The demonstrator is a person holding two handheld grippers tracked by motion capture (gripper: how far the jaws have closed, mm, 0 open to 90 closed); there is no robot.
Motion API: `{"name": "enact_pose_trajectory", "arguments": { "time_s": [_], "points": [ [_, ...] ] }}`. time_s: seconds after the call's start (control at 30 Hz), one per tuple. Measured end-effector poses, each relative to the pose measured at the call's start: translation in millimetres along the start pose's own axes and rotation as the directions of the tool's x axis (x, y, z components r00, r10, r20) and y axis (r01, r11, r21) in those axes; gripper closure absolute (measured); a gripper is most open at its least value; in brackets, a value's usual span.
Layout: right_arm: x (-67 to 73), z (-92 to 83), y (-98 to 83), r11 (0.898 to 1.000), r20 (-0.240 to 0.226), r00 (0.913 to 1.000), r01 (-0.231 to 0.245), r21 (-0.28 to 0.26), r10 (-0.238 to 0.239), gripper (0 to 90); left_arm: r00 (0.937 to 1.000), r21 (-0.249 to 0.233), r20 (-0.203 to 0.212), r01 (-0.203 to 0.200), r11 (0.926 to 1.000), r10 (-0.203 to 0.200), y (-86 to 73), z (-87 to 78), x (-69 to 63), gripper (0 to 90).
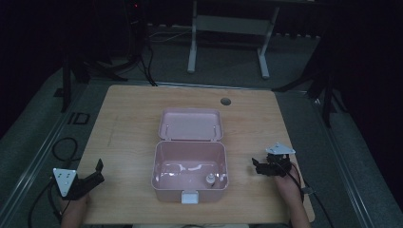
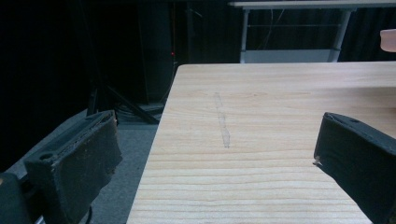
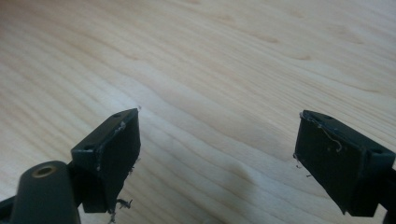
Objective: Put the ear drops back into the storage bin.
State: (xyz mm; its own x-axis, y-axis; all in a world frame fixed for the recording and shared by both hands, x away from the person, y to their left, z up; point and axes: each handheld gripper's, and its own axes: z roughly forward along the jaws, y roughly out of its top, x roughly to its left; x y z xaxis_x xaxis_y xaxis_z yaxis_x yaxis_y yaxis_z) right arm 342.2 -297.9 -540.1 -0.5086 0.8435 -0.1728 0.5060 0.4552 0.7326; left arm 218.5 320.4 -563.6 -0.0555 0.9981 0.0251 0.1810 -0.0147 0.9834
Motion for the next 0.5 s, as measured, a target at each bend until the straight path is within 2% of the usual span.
{"name": "enact_pose_trajectory", "arguments": {
  "time_s": [0.1,0.2,0.27,0.43,0.5],
  "points": [
    [-1.5,-1.1,-3.7,0.999,0.014,0.9990,-0.041,-0.026,0.042,14.0,1.0000,-0.001,0.000,-0.001,1.0000,0.001,-0.1,-0.2,0.0,0.5],
    [-2.7,-2.9,-7.6,0.995,0.060,0.9948,-0.079,-0.057,0.082,14.1,1.0000,-0.001,0.000,-0.001,1.0000,0.001,-0.1,-0.3,0.0,0.5],
    [-4.9,-4.2,-10.3,0.989,0.060,0.9899,-0.123,-0.079,0.128,14.1,1.0000,-0.001,0.001,-0.001,1.0000,0.001,-0.1,-0.2,0.0,0.5],
    [-7.9,-5.1,-16.5,0.982,0.054,0.9848,-0.160,-0.099,0.165,14.1,1.0000,0.000,0.003,0.004,1.0000,-0.004,0.0,0.0,0.3,0.5],
    [-7.5,-5.8,-19.0,0.979,0.064,0.9824,-0.167,-0.121,0.175,14.1,1.0000,0.000,0.002,0.004,1.0000,-0.004,0.0,0.0,0.2,0.5]
  ]
}}
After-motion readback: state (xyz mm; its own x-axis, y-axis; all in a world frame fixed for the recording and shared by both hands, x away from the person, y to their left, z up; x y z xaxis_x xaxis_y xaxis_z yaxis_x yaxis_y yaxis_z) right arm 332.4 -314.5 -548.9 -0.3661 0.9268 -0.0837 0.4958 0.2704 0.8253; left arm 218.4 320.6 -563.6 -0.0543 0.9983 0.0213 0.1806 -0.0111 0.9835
